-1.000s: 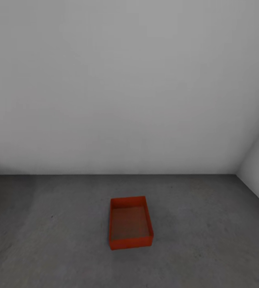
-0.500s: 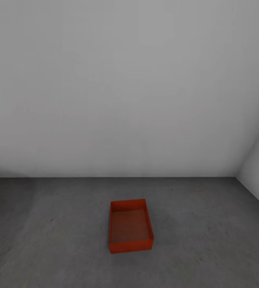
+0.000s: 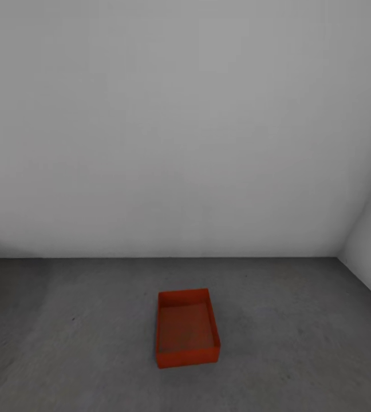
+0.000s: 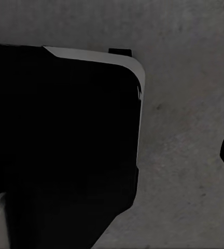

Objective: Move the two storage containers from the living room to the garage. In the garage, place one container on the floor and stack the other container on top of it (either order is fine).

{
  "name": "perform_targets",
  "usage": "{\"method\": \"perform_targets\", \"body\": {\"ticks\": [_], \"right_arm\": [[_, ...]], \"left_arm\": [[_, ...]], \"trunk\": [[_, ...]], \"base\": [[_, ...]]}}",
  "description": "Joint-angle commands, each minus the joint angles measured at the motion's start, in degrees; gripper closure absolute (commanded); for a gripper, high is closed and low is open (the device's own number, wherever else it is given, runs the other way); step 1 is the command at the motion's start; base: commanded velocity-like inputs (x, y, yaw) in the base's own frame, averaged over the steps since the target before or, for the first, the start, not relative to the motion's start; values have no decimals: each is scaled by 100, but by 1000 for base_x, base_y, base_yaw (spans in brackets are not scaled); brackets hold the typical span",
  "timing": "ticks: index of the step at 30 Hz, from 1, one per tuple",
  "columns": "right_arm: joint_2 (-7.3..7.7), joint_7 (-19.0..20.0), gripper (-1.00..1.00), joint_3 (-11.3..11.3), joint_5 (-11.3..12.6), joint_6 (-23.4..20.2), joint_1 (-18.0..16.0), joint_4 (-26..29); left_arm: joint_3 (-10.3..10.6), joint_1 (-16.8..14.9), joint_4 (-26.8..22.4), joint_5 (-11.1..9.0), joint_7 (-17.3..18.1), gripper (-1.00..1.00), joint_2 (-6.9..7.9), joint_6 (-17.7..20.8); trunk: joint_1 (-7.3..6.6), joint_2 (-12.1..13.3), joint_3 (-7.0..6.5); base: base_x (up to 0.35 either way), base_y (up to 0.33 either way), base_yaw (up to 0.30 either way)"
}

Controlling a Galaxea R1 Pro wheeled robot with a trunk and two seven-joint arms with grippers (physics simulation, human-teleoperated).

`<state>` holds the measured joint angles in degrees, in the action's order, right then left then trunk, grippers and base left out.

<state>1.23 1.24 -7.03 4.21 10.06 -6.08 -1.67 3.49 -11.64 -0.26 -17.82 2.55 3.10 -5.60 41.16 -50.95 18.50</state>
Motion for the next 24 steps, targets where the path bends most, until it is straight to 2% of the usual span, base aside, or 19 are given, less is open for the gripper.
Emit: {"method": "perform_targets", "body": {"ticks": [1,24], "right_arm": [[0,13,-100,-44,45,35,-7,-18],[23,268,-100,-38,60,40,-7,-18]], "left_arm": [[37,-5,9,-57,28,-100,0,-20],[45,-5,9,-73,26,-100,-2,-27]], "trunk": [[1,-5,-3],[1,-5,-216]], "base": [[0,0,0],[0,0,0]]}}
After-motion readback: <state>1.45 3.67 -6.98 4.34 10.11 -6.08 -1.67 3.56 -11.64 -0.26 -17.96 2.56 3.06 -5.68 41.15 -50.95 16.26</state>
